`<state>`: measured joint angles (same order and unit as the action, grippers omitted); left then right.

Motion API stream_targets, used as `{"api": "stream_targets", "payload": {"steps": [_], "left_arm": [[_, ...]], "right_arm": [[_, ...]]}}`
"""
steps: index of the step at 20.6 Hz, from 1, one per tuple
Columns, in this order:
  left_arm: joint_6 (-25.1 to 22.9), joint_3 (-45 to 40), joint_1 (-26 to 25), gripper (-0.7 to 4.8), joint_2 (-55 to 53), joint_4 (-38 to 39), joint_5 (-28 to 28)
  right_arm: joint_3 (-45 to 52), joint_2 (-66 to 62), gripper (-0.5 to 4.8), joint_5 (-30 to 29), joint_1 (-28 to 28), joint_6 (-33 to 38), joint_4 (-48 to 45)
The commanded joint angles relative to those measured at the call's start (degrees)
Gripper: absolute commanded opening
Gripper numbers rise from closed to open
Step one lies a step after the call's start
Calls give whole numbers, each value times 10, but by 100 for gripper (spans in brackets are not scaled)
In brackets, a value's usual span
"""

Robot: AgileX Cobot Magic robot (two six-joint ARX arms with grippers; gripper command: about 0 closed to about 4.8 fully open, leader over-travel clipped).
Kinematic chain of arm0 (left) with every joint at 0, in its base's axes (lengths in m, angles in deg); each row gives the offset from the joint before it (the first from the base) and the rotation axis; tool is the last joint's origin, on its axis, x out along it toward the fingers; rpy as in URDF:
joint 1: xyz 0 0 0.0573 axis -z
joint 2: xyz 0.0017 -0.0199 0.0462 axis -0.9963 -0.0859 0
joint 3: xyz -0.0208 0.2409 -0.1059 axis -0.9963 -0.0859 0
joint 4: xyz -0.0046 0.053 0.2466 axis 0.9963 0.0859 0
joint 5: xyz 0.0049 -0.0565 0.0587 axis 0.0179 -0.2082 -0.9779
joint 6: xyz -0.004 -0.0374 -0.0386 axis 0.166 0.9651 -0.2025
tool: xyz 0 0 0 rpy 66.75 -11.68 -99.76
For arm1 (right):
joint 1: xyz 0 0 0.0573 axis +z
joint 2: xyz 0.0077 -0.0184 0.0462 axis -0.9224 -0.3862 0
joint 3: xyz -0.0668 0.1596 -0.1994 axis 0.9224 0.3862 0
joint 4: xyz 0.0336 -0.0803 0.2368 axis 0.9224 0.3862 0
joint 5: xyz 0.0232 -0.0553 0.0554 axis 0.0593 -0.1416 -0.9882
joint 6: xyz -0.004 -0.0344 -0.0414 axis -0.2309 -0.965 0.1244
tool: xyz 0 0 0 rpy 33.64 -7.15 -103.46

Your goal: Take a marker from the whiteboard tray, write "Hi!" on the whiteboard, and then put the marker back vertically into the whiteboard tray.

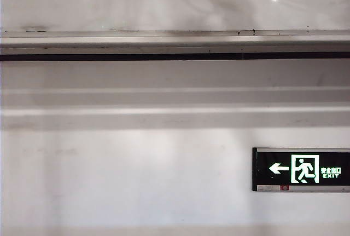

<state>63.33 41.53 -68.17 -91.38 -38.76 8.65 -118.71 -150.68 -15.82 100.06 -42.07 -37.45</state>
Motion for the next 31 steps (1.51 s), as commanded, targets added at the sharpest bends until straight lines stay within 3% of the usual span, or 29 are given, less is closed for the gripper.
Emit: {"api": "stream_targets", "payload": {"steps": [1,7,19,26,31], "left_arm": [[0,3,0,-6,2,0,4],[0,3,0,-6,2,0,4],[5,3,0,-6,2,0,15],[4,3,0,-6,2,0,17],[4,3,0,-6,2,0,17]], "right_arm": [[-2,1,-1,17,1,-2,-11],[-2,-4,-1,17,-8,-1,-3],[-2,-4,-1,19,-8,21,125],[-3,15,-1,19,-3,20,141],[-2,26,-1,-9,-5,20,177]]}}
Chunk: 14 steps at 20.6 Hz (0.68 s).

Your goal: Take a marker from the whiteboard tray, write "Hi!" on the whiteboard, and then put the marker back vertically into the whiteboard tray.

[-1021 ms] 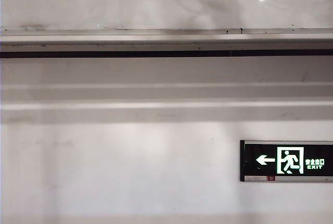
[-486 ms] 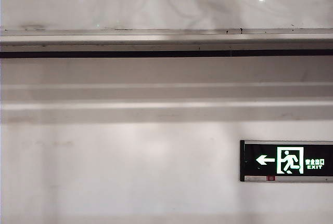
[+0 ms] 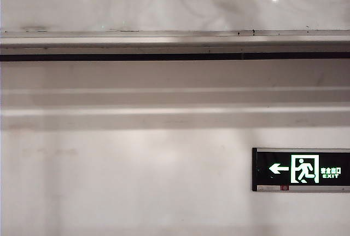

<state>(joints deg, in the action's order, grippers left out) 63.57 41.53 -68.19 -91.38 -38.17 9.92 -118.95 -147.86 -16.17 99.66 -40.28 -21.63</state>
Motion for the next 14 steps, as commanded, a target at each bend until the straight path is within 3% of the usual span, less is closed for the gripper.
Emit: {"api": "stream_targets", "payload": {"steps": [1,14], "left_arm": [[2,3,0,-6,2,-6,4],[2,3,0,-6,2,-5,6]], "right_arm": [[2,-2,-1,-5,-1,2,26],[11,-20,-1,-3,-2,2,-2]]}}
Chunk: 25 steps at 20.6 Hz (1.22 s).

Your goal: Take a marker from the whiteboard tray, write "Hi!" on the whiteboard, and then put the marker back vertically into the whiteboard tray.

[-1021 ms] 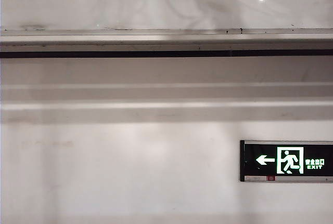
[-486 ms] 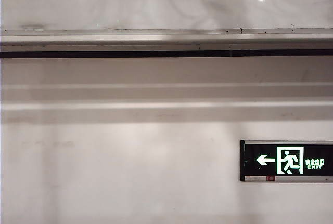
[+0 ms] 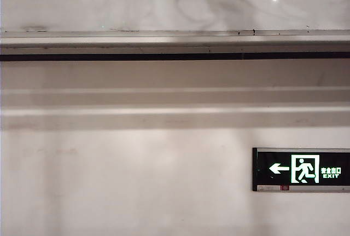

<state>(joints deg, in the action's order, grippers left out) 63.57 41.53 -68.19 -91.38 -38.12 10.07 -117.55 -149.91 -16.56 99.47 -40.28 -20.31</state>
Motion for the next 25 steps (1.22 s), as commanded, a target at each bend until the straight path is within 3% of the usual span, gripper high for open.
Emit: {"api": "stream_targets", "payload": {"steps": [1,13,25], "left_arm": [[2,3,0,-6,2,-5,5],[2,3,0,-6,2,-6,4],[2,3,0,-6,2,-6,4]], "right_arm": [[-3,-2,-1,1,0,2,-19],[-3,-8,-1,31,-9,-2,-37],[-4,-9,-1,0,-9,0,-18]]}}
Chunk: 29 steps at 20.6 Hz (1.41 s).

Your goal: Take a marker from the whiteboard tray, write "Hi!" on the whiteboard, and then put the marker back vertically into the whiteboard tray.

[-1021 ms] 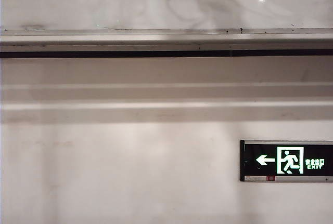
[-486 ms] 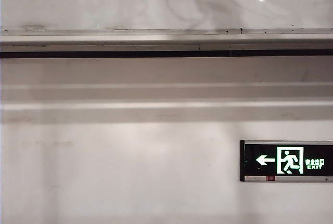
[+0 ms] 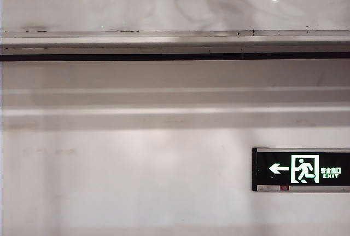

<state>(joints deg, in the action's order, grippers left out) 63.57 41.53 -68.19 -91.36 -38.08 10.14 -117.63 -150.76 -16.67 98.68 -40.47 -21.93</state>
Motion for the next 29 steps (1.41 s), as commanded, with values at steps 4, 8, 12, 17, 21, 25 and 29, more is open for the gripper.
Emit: {"api": "stream_targets", "payload": {"steps": [4,8,12,17,21,25,29], "left_arm": [[2,3,0,-6,2,-6,4],[2,3,0,-6,2,-6,4],[2,3,0,-6,2,-6,4],[2,3,0,-6,2,-6,4],[2,3,0,-6,-1,-7,4],[23,3,1,-6,-11,-7,53],[34,3,76,-6,-21,-10,16]], "right_arm": [[-4,0,-1,2,-1,2,4],[-5,0,-1,2,0,2,9],[-5,0,-1,2,0,2,15],[-7,33,-1,2,3,2,15],[-6,105,-1,2,1,2,56],[-6,160,-1,9,1,2,123],[-2,177,-1,47,-2,19,193]]}}
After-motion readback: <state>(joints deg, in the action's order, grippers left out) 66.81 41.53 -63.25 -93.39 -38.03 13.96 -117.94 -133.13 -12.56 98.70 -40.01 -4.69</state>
